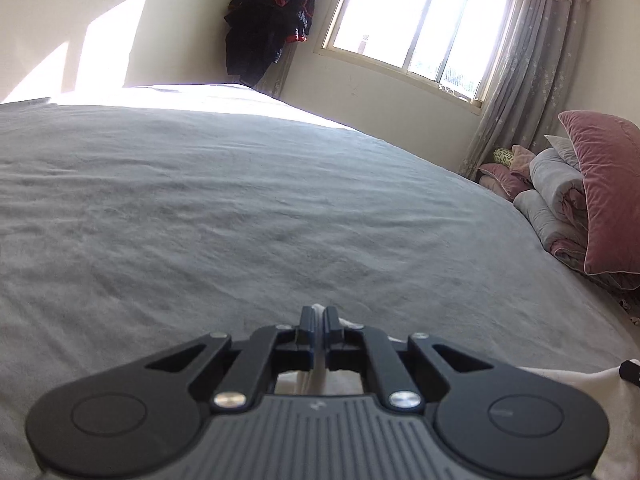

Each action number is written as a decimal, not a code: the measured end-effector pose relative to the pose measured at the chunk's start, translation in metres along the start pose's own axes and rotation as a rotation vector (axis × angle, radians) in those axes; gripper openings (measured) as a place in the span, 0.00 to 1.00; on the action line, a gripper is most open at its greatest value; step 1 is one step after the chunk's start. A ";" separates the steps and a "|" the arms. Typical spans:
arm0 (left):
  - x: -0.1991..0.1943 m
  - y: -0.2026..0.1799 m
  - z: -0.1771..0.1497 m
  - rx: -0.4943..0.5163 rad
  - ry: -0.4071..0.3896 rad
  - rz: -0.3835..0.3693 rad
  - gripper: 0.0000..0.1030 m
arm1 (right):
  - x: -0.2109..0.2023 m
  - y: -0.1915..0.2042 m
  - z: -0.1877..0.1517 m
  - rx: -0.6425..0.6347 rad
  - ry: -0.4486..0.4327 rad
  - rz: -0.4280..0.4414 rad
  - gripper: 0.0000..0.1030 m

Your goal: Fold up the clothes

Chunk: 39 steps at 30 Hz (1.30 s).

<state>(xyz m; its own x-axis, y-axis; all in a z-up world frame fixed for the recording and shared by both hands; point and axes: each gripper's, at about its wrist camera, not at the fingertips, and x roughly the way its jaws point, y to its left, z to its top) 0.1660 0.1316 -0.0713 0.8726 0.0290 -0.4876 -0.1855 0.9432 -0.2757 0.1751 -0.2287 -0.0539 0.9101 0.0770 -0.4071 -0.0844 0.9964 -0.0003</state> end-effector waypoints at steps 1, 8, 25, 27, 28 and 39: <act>0.004 -0.001 -0.003 0.008 0.008 0.011 0.04 | 0.008 0.001 -0.002 -0.010 0.018 -0.005 0.14; 0.016 -0.004 -0.010 0.056 0.052 0.049 0.08 | 0.039 0.002 -0.017 -0.068 0.164 -0.034 0.14; -0.004 -0.036 -0.014 0.134 0.043 -0.102 0.11 | 0.014 0.082 -0.004 -0.111 0.153 0.177 0.27; 0.008 -0.036 -0.022 0.161 0.070 -0.094 0.10 | 0.025 0.081 -0.011 -0.136 0.185 0.154 0.23; 0.010 -0.032 -0.021 0.163 0.076 -0.097 0.07 | 0.028 0.076 -0.013 -0.133 0.192 0.150 0.18; -0.006 0.011 0.005 0.116 0.085 -0.049 0.04 | 0.017 0.006 -0.009 0.029 0.208 0.108 0.03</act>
<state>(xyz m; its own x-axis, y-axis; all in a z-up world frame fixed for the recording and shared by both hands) 0.1610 0.1428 -0.0676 0.8370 -0.0415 -0.5457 -0.0856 0.9749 -0.2054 0.1865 -0.2214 -0.0691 0.7933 0.1775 -0.5824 -0.1627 0.9836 0.0782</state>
